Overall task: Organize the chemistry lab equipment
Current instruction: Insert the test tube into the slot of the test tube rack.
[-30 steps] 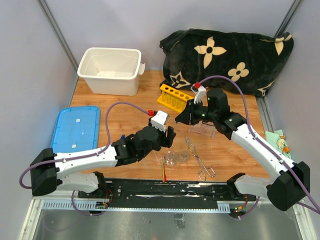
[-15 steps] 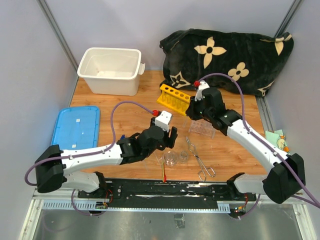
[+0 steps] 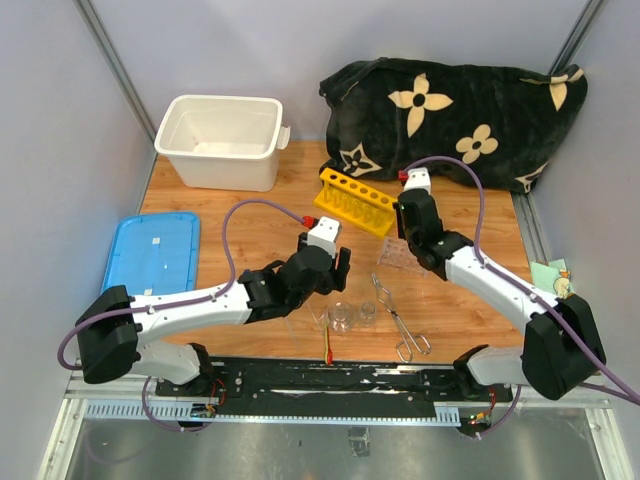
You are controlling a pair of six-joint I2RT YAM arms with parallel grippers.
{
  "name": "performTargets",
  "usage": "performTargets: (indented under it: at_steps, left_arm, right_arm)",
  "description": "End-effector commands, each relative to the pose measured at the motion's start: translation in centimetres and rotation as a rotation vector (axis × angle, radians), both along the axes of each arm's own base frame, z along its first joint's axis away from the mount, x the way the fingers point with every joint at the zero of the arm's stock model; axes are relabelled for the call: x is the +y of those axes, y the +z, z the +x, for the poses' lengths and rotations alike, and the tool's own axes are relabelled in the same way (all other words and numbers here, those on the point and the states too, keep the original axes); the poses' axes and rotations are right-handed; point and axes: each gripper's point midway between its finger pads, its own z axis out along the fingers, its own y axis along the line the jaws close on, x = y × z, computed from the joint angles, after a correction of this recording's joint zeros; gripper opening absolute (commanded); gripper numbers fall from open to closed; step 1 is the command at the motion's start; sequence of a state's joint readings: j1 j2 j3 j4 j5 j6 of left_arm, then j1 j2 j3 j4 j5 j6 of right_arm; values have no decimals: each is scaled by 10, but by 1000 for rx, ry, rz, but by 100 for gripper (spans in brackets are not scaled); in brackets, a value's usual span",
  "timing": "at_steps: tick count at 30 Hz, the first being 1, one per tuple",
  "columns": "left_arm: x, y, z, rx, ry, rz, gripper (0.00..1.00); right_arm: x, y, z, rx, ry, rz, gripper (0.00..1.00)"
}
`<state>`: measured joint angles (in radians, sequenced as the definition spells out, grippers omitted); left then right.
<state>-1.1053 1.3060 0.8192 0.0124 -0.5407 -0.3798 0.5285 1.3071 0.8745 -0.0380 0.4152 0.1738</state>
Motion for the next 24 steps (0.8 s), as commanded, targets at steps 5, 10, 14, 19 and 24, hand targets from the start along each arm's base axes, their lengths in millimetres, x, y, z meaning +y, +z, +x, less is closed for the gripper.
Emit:
performTargets:
  at_steps: [5, 10, 14, 19, 24]
  left_arm:
    - [1, 4, 4, -3, 15, -27, 68]
    - [3, 2, 4, -1, 17, -24, 68]
    - [3, 2, 3, -4, 17, -19, 68]
    - [4, 2, 5, -6, 20, -18, 67]
    - [4, 1, 4, -6, 19, -17, 68]
  right_arm:
    - [-12, -8, 12, -48, -83, -78, 1]
    - [-10, -21, 13, -20, -80, -83, 1]
    - [-9, -27, 13, -9, -77, -84, 1]
    - [-8, -30, 14, -6, -77, -79, 1]
    - [-6, -36, 14, 11, -70, -75, 1]
